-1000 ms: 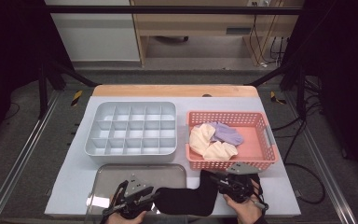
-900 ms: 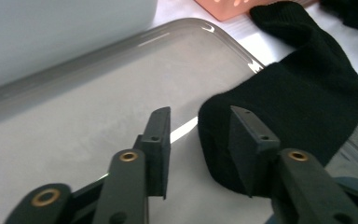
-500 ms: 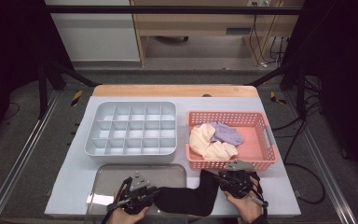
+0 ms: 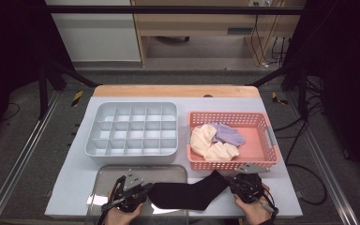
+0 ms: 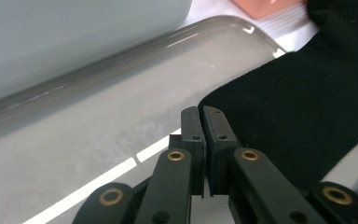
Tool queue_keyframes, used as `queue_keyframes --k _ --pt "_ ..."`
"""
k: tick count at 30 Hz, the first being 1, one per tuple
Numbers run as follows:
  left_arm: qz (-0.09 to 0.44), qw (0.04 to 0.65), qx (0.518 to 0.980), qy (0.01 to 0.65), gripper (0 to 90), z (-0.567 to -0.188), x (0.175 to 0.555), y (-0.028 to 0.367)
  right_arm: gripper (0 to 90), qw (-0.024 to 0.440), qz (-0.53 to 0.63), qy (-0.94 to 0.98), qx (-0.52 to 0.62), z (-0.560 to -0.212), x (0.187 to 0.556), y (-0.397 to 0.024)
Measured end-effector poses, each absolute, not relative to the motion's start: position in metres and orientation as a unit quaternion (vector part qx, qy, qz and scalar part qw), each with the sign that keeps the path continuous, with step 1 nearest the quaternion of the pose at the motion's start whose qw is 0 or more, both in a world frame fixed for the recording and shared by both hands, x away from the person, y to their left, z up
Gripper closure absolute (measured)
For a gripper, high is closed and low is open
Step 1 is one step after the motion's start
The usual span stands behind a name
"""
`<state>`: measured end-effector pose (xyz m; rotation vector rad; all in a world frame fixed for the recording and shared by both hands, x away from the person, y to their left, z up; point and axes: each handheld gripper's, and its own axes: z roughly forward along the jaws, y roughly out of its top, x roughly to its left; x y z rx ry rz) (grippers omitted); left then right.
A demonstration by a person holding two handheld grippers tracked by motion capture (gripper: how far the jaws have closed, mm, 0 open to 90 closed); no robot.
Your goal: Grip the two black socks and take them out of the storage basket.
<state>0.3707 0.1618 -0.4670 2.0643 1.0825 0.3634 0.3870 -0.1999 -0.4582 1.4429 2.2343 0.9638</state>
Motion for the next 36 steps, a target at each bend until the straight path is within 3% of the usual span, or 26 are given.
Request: queue_keyframes --k 8,14,20,29,33,36 --pt "0.15 0.372 0.812 0.424 84.1 -0.472 0.375 0.16 82.7 0.163 0.323 0.783 0.506 -0.462 0.389 -0.198" --pt "0.154 0.403 0.794 0.429 64.8 -0.461 0.37 0.172 72.7 0.169 0.389 0.765 0.485 -0.442 0.381 -0.202" --pt "0.156 0.426 0.773 0.443 52.6 -0.45 0.37 0.189 70.8 0.198 0.406 0.744 0.493 -0.421 0.372 -0.221" --pt "0.154 0.437 0.761 0.454 48.5 -0.446 0.371 0.202 68.5 0.192 0.386 0.735 0.523 -0.432 0.372 -0.247" --pt "0.152 0.436 0.763 0.453 47.7 -0.447 0.371 0.201 63.3 0.19 0.382 0.739 0.521 -0.439 0.369 -0.248" --pt "0.15 0.435 0.765 0.451 47.4 -0.448 0.371 0.199 53.1 0.199 0.382 0.741 0.515 -0.447 0.37 -0.245"
